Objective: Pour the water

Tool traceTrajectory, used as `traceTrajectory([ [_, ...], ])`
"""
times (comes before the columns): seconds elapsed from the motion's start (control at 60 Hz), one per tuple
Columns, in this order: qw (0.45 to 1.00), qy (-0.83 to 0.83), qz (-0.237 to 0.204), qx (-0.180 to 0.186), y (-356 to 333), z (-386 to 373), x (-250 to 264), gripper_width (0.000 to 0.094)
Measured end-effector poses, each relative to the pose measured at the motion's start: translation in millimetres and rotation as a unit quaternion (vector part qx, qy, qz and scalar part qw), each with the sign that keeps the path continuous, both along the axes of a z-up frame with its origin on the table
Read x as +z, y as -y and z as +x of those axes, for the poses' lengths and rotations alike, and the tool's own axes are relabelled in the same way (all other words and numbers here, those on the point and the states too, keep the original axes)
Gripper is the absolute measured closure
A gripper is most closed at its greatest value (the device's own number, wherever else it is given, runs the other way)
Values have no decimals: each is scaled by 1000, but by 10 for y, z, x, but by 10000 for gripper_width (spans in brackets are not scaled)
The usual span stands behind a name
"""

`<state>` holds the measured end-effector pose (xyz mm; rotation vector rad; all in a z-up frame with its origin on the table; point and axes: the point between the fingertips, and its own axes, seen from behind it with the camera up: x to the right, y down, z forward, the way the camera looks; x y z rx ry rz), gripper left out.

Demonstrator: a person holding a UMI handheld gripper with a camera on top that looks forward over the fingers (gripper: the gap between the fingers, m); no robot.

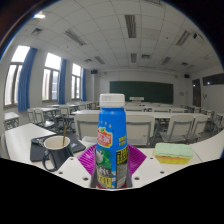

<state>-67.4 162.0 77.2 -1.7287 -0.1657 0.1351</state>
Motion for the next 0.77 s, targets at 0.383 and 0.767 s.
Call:
traceTrajectory([
  [0.383, 999, -17, -50, -4, 927, 72, 17, 91],
  [0.767, 985, -165, -42, 16, 1797, -290, -244, 92],
])
